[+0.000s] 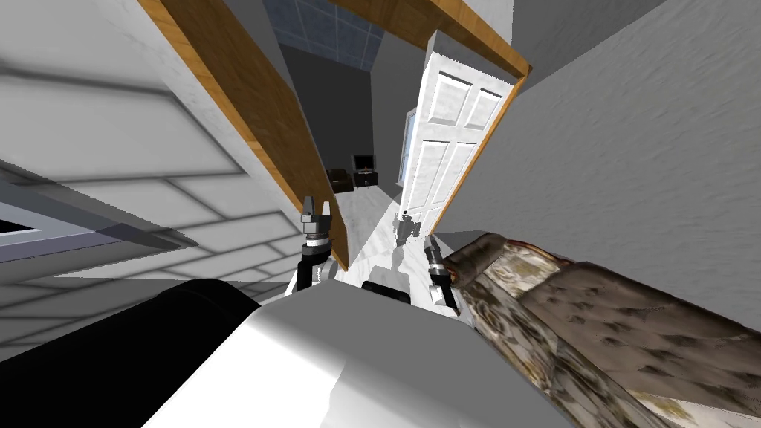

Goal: Push the door open

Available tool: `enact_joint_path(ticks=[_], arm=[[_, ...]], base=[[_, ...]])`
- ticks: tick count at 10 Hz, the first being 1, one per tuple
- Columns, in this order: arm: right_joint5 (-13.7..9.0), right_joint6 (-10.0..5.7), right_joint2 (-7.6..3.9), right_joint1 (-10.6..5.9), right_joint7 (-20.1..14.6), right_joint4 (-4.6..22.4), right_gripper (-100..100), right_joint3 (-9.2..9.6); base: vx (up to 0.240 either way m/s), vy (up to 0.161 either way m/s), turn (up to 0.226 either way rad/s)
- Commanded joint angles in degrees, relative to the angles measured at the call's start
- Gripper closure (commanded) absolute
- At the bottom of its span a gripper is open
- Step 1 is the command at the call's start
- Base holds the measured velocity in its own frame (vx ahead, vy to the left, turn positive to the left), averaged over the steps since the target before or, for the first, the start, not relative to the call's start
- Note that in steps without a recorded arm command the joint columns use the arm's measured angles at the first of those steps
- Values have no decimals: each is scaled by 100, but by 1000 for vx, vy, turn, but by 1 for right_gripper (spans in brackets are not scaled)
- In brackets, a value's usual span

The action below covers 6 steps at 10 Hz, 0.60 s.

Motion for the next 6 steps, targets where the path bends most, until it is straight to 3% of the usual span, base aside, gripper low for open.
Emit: enact_joint_path(ticks=[1,6], arm=[[41,-124,-37,-99,-65,286,-100,-10],[174,-412,-131,-411,-241,1123,-100,-26]], base=[[93,-31,93],[92,-35,91]])
